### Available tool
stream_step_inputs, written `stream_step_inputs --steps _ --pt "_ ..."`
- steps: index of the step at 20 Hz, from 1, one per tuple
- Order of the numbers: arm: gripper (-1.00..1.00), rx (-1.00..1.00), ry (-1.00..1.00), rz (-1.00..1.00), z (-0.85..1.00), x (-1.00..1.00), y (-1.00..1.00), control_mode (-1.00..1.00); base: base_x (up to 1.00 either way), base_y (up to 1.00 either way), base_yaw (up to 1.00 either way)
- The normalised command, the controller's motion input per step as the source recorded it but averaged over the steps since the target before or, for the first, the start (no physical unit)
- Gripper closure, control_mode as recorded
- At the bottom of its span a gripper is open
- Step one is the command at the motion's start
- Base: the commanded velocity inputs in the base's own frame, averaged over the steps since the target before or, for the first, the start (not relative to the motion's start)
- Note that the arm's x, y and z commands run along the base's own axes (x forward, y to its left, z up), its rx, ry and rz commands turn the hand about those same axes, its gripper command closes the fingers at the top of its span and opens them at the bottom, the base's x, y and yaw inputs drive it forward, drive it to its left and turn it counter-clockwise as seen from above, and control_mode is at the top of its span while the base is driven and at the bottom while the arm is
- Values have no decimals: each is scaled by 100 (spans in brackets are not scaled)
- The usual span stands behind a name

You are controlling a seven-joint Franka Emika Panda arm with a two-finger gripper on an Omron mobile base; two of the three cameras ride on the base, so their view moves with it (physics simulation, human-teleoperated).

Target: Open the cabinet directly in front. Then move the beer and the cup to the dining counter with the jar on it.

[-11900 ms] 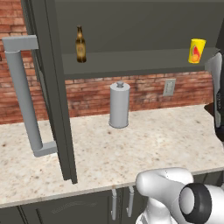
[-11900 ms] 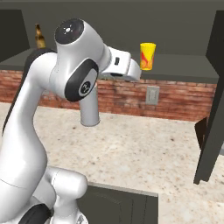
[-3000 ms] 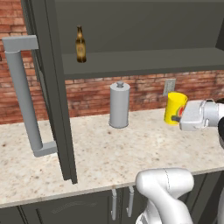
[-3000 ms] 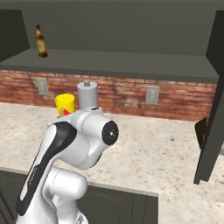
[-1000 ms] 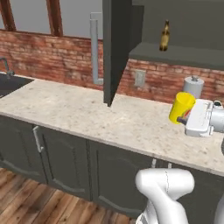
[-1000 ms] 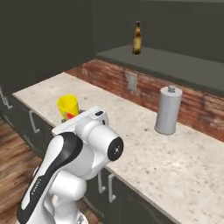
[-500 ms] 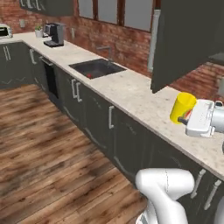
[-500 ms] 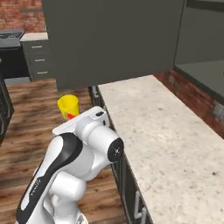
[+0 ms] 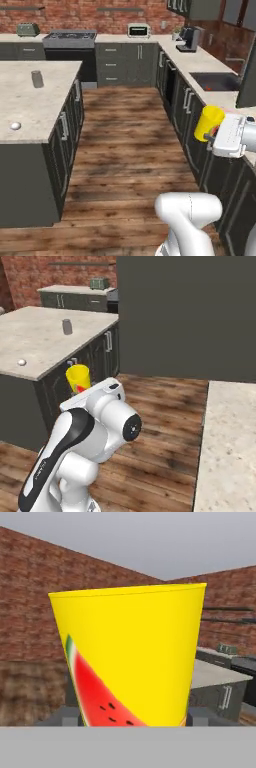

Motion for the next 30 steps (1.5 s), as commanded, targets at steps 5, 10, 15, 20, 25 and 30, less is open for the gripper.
stream_step_inputs --steps 5,10,15,20,25,30 --pt "100 0 0 0 0 0 0 100 -1 16 75" --pt "100 0 0 0 0 0 0 100 0 20 68" --pt "100 0 0 0 0 0 0 100 0 15 76" --pt "100 0 0 0 0 0 0 100 0 19 79" --pt "100 0 0 0 0 0 0 100 0 18 81" --pt "100 0 0 0 0 0 0 100 0 9 78"
